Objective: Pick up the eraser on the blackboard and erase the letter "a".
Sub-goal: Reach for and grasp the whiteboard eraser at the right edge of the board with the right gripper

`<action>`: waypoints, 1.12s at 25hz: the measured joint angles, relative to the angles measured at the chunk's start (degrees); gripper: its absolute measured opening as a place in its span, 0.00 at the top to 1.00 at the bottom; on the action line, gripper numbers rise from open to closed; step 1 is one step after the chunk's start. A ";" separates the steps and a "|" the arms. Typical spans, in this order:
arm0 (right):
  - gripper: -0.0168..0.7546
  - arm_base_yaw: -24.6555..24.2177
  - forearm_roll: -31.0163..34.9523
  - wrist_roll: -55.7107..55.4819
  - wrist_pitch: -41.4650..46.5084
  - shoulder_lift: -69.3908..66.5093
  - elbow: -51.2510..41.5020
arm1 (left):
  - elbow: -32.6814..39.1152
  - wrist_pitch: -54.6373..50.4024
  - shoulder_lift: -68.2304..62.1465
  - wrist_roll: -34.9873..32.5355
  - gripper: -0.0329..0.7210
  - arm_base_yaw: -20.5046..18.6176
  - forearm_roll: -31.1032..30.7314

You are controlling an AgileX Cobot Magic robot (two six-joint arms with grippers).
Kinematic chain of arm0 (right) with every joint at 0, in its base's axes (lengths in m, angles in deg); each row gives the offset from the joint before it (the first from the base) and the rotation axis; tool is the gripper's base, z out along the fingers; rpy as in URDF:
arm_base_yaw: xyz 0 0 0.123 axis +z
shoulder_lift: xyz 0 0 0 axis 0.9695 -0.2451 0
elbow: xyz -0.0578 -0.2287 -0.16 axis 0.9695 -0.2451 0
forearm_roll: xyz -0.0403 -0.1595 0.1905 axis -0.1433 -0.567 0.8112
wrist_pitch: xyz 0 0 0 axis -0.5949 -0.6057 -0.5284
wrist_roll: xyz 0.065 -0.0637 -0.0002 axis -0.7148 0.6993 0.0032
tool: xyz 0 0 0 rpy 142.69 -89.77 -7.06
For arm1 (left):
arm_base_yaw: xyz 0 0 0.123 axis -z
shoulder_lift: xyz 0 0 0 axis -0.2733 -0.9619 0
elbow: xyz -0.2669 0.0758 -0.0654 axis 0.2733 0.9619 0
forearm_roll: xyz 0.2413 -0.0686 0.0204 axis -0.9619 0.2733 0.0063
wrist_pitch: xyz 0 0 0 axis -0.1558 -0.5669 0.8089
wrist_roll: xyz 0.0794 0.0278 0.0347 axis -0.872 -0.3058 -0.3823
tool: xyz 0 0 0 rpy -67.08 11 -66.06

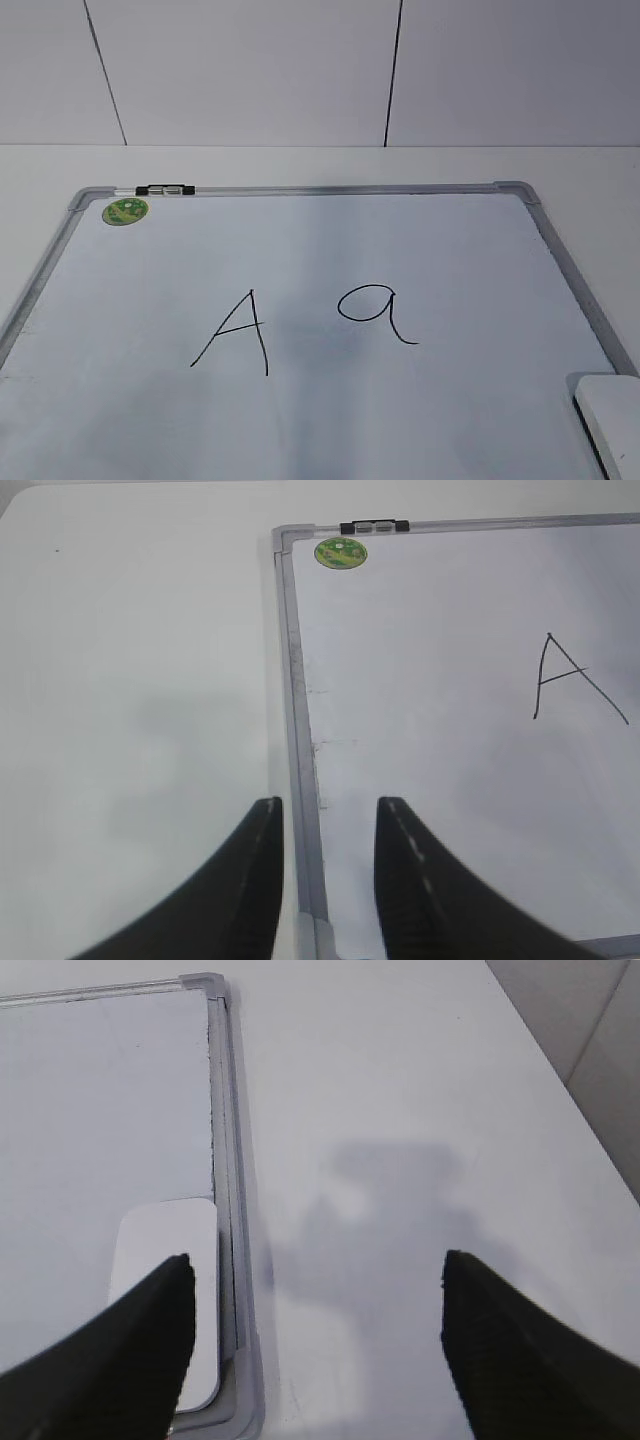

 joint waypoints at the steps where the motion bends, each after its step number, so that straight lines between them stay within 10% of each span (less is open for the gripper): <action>1: 0.22 0.00 0.00 0.00 0.00 0.00 0.00 | 0.00 0.00 0.00 0.00 0.65 0.00 0.00; 28: 0.22 0.08 3.09 0.00 0.00 0.00 0.00 | 0.00 0.00 0.00 0.00 0.65 0.00 0.00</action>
